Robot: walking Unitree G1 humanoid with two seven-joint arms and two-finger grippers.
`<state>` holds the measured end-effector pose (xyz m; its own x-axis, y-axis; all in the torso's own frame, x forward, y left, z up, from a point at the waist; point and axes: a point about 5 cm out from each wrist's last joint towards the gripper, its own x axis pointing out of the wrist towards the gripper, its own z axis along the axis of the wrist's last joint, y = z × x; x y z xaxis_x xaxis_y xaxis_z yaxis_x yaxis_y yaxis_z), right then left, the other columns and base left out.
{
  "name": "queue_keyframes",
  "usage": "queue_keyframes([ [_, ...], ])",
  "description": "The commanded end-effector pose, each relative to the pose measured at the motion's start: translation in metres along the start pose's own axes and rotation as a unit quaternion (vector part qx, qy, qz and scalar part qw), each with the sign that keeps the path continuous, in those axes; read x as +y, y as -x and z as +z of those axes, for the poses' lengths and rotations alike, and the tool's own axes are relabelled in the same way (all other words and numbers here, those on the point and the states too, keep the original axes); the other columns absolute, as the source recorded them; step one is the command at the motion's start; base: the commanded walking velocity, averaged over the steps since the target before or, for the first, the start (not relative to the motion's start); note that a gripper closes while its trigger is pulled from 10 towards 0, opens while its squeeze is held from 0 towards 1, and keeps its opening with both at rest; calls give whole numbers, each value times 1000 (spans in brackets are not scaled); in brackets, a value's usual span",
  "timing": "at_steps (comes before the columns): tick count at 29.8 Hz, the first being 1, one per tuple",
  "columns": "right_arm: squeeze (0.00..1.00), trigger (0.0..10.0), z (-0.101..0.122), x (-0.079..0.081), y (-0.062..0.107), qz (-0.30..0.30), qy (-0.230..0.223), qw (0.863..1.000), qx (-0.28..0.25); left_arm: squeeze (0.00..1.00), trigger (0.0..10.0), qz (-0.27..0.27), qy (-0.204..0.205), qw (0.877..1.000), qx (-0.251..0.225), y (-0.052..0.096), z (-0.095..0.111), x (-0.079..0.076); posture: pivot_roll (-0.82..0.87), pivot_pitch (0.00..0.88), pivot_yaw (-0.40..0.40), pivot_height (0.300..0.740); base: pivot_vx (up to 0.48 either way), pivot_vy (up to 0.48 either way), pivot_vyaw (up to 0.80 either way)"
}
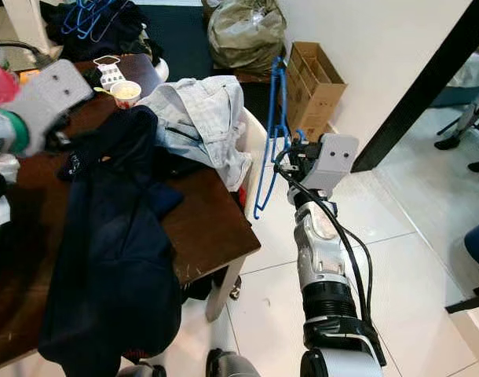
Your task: Hang hanger
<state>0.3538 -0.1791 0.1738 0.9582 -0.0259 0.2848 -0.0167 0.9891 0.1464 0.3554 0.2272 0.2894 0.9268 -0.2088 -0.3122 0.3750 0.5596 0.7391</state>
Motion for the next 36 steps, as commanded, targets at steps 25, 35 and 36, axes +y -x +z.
queue_keyframes([
  [25,0,10000,-5,0,6,-11,41,999,11,0,10000,90,259,937,-215,-11,42,-46,31,58,-40,740,0,0,0],
  [35,0,10000,2,-8,9,-37,33,999,-4,0,10000,88,225,939,-244,-9,60,-80,15,61,-26,740,0,0,-351],
  [36,0,10000,2,-8,9,-37,33,999,-4,0,10000,88,225,939,-244,-9,60,-80,15,61,-26,740,0,0,-800],
])
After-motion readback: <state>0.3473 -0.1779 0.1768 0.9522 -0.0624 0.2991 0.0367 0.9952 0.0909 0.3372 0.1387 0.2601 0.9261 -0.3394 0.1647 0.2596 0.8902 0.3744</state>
